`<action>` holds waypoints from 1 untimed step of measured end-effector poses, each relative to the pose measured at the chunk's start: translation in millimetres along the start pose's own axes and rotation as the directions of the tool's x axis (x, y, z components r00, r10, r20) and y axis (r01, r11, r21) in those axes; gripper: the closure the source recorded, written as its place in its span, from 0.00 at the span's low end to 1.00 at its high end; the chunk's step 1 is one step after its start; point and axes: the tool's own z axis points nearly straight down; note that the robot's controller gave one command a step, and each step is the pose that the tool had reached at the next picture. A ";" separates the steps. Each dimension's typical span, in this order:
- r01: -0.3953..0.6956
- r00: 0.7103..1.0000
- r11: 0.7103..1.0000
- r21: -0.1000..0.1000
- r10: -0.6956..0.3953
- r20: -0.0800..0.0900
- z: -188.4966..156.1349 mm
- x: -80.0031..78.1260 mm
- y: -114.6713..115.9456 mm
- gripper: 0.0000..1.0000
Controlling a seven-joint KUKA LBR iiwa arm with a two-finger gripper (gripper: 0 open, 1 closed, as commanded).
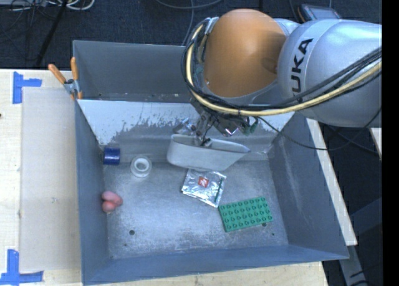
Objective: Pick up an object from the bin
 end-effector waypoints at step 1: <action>0.024 1.000 1.000 -0.010 -0.024 -0.015 88.2 9.2 28.6 1.00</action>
Offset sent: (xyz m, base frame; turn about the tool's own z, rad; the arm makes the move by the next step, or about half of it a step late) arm -0.0212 0.0160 -0.0822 -0.0220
